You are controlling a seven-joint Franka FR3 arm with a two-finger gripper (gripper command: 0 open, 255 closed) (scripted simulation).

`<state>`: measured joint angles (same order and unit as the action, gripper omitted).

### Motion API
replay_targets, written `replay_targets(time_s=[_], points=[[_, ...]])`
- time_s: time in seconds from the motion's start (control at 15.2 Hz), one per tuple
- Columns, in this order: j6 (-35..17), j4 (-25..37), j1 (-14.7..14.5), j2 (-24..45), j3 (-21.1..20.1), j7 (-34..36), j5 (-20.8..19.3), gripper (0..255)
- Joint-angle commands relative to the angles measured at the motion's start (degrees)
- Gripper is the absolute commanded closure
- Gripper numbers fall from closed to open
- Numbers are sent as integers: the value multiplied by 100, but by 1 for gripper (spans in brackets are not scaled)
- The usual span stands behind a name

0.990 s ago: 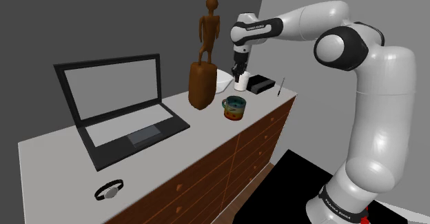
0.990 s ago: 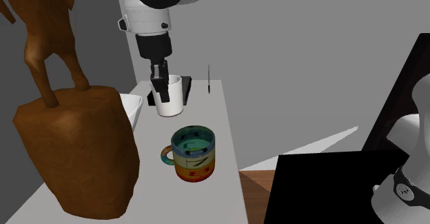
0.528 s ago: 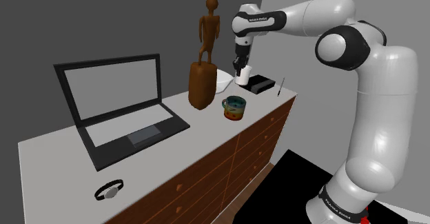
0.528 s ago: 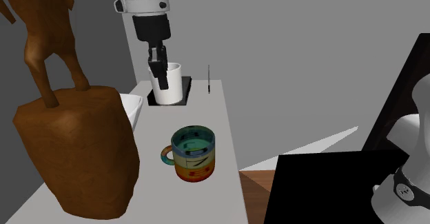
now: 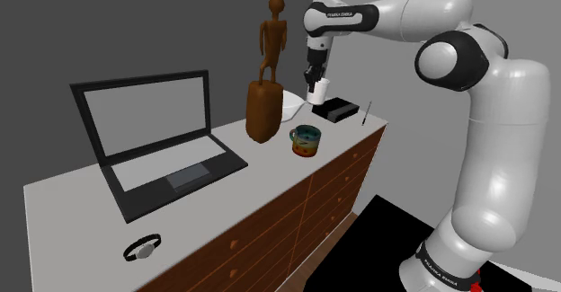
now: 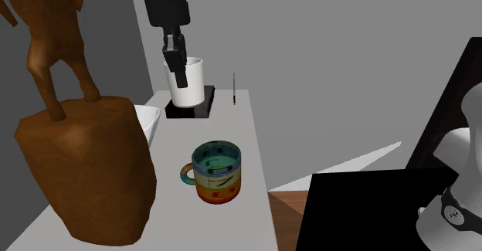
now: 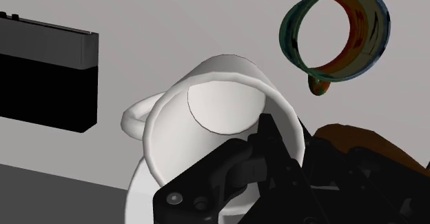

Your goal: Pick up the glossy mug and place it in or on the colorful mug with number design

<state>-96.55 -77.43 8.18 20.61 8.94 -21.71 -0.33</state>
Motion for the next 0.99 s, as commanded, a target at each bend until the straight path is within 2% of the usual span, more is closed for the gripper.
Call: replay_targets(time_s=[0.0,0.46,0.92], points=[[-97,-503,-153,-399,-42,184,-68,255],[-214,-1815,-678,-1563,-338,1006,-243,255],[-749,-2337,-673,-1550,-342,1031,-247,255]])
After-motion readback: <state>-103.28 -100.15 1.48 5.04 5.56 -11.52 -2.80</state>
